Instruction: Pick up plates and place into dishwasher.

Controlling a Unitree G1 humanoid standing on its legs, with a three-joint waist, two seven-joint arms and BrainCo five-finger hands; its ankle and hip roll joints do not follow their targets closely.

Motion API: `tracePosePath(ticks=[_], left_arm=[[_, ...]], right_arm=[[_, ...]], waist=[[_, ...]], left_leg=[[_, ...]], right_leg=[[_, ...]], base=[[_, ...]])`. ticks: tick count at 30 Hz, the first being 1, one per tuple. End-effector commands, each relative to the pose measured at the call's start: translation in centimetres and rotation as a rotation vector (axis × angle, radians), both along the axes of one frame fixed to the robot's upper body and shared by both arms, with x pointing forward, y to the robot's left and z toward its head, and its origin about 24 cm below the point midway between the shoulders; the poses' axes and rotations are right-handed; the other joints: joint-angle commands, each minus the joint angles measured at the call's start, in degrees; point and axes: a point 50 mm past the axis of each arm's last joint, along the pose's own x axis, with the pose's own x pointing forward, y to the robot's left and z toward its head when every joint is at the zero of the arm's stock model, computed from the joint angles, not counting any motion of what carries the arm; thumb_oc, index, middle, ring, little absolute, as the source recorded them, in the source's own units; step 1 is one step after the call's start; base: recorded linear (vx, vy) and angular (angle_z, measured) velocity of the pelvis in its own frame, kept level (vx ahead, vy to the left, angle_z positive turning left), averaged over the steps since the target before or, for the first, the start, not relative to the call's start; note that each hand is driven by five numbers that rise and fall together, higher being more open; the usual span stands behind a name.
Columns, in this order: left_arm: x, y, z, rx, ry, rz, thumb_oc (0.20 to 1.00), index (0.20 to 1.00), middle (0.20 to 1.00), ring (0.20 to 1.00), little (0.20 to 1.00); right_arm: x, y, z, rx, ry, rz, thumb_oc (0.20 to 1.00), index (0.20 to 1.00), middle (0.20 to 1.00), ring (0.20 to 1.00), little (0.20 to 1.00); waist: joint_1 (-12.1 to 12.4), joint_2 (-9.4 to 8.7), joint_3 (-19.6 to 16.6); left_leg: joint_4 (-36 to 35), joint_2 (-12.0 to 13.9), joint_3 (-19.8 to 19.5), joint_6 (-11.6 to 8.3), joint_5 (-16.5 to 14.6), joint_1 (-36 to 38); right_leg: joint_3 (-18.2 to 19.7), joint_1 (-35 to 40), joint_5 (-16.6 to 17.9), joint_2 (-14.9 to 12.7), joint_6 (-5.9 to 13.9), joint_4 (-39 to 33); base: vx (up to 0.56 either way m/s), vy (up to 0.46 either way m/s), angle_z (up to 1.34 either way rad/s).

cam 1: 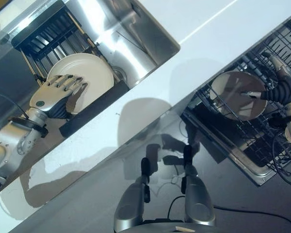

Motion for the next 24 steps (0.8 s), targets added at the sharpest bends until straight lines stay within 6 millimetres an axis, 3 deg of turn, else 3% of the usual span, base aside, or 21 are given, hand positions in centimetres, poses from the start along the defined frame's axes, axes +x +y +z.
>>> tracePosePath(ticks=[1, 5, 16, 17, 18, 19, 24], left_arm=[[-1.4, 0.7, -3.9, 0.109, -0.014, 0.026, 1.0, 1.0, 1.0, 1.0, 1.0], [-2.4, 0.5, -7.2, 0.077, -0.039, 0.071, 1.0, 1.0, 1.0, 1.0, 1.0], [-1.2, -0.2, -8.6, -0.039, -0.129, 0.137, 1.0, 1.0, 1.0, 1.0, 1.0], [-1.2, -0.3, -8.7, -0.041, -0.128, 0.136, 0.605, 0.605, 0.605, 0.605, 0.605], [-1.2, -0.3, -8.7, -0.049, -0.128, 0.142, 0.363, 0.363, 0.363, 0.363, 0.363], [-1.2, -0.3, -8.8, -0.061, -0.126, 0.154, 0.2, 0.2, 0.2, 0.2, 0.2], [-1.2, -0.1, -8.9, -0.096, -0.132, 0.175, 0.2, 0.2, 0.2, 0.2, 0.2]], right_arm=[[-0.2, 1.0, 1.1, -0.015, -0.11, 0.019, 1.0, 1.0, 1.0, 1.0, 1.0], [-0.2, 1.3, 0.3, -0.009, -0.116, 0.014, 1.0, 1.0, 1.0, 1.0, 1.0], [0.3, 2.8, -0.6, 0.006, -0.115, 0.035, 1.0, 1.0, 1.0, 1.0, 1.0], [0.3, 2.8, -0.6, 0.006, -0.116, 0.032, 1.0, 1.0, 1.0, 1.0, 1.0], [0.2, 2.7, -0.6, 0.005, -0.115, 0.03, 1.0, 1.0, 1.0, 1.0, 1.0], [0.2, 2.7, -0.7, 0.005, -0.113, 0.029, 1.0, 1.0, 1.0, 1.0, 1.0], [0.2, 2.8, -0.8, 0.002, -0.104, 0.037, 1.0, 1.0, 1.0, 1.0, 1.0]], waist=[[2.17, -2.96, -1.56], [2.41, -3.45, -1.59], [2.35, -4.46, -1.56], [2.37, -4.46, -1.56], [2.31, -4.43, -1.6], [2.26, -4.43, -1.73], [2.0, -4.39, -2.27]], left_leg=[[1.26, -0.43, -1.3, 1.97, 4.24, -6.71], [0.53, -0.09, -1.49, 2.19, 4.23, -6.16], [0.45, -0.04, -1.86, 2.35, 4.43, -6.1], [0.49, -0.07, -1.91, 2.35, 4.43, -6.07], [0.54, -0.08, -1.94, 2.35, 4.46, -6.09], [0.54, -0.08, -1.94, 2.36, 4.43, -6.07], [0.44, -0.16, -1.74, 2.36, 4.3, -5.66]], right_leg=[[0.69, -0.69, -9.99, -0.91, 2.94, 12.7], [1.2, -0.42, -9.98, -0.17, 2.78, 12.38], [1.14, -0.85, -9.97, 0.14, 2.75, 13.12], [1.13, -0.88, -9.92, 0.14, 2.71, 13.17], [1.15, -0.96, -9.9, 0.15, 2.69, 13.29], [1.22, -0.97, -9.91, 0.13, 2.71, 13.32], [1.37, -0.85, -10.07, 0.04, 2.67, 13.43]], base=[[0.0, 0.0, 0.0], [0.0, -0.003, -0.01], [0.0, -0.004, -0.03], [0.0, 0.0, 0.0], [0.0, 0.0, 0.0], [0.0, 0.0, 0.0], [0.0, 0.019, 0.0]])
